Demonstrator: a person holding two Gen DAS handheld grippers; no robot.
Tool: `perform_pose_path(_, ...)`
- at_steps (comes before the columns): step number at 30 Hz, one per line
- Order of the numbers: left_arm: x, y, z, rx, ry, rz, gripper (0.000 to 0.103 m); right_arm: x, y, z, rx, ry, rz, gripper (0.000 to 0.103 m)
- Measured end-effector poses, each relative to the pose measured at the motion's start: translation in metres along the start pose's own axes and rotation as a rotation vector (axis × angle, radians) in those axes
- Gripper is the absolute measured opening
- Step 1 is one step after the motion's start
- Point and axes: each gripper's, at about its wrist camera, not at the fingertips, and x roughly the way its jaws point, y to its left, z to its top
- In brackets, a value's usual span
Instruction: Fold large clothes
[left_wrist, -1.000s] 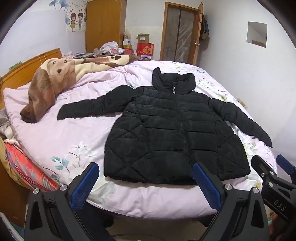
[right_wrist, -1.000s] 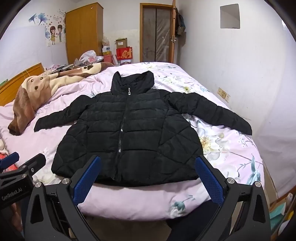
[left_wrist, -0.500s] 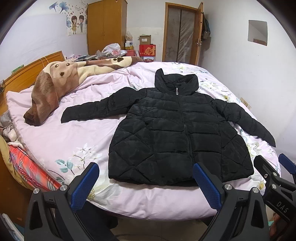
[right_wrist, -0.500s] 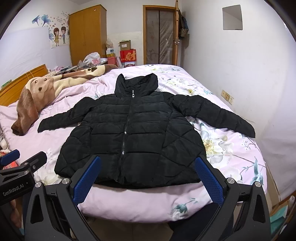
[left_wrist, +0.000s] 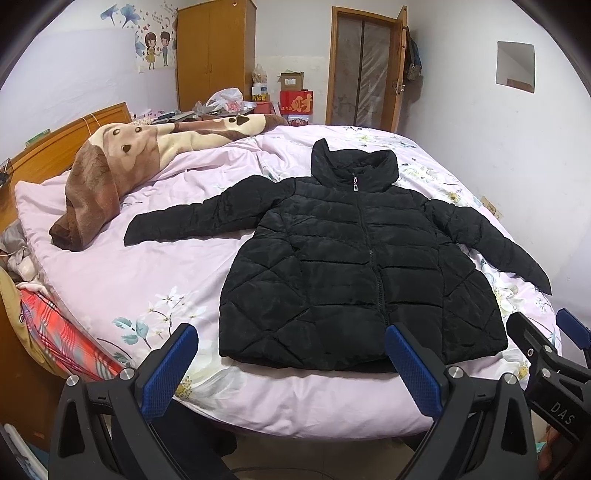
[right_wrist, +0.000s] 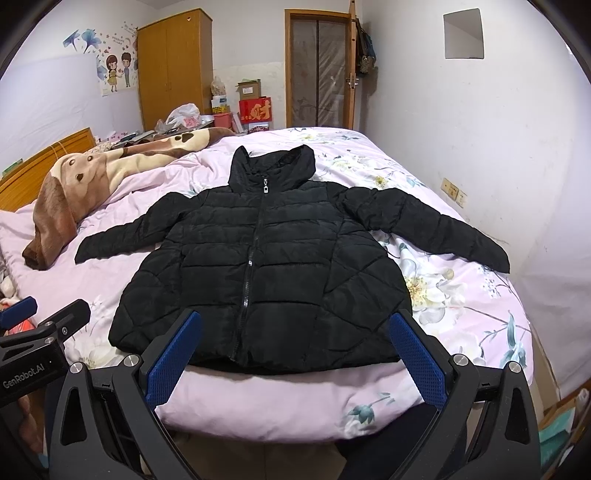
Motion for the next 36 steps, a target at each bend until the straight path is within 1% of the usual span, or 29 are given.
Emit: perform_pose_path(36, 0.0018, 0.0004, -0.0013, -0.001, 0.002, 0.006, 0.102, 0.0046, -0.0004, -0.0039, 0.002, 0.009, 0.000, 0.101)
